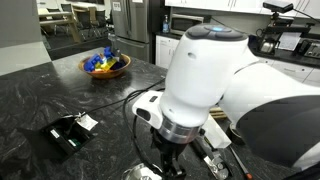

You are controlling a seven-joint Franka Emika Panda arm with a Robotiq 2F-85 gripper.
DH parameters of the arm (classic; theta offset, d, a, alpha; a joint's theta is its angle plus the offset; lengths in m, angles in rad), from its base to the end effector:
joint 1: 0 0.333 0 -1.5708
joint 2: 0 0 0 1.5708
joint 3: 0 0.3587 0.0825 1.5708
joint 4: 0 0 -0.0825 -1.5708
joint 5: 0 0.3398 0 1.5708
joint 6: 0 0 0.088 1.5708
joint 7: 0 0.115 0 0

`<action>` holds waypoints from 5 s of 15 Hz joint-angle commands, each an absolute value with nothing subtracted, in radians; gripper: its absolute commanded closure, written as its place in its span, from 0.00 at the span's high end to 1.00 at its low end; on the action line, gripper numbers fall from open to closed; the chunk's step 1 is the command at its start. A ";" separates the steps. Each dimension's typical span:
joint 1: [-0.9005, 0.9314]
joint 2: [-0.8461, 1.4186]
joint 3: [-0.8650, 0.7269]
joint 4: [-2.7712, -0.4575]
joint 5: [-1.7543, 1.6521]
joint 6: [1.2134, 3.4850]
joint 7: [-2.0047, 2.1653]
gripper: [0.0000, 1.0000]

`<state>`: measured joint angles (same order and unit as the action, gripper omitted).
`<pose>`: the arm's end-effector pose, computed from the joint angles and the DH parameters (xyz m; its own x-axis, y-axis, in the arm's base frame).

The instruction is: Take the lid off of the silver pot and put it on the table

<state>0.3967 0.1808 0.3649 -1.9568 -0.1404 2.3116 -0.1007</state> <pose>0.4316 0.3903 0.4666 0.5782 0.7962 0.1782 0.7990 -0.5968 0.0734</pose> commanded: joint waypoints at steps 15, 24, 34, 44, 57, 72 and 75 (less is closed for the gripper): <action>0.464 0.442 0.352 -1.733 -0.216 2.277 -0.161 1.00; 0.472 0.444 0.355 -1.718 -0.205 2.211 -0.170 0.69; 0.471 0.440 0.353 -1.699 -0.201 2.201 -0.161 0.03; 0.469 0.411 0.352 -1.712 -0.201 2.223 -0.154 0.01; 0.470 0.282 0.142 -1.808 -0.439 2.438 0.389 0.01; 0.442 0.287 0.126 -1.958 -0.471 2.383 0.656 0.23; 0.442 0.286 0.131 -1.966 -0.450 2.383 0.653 0.50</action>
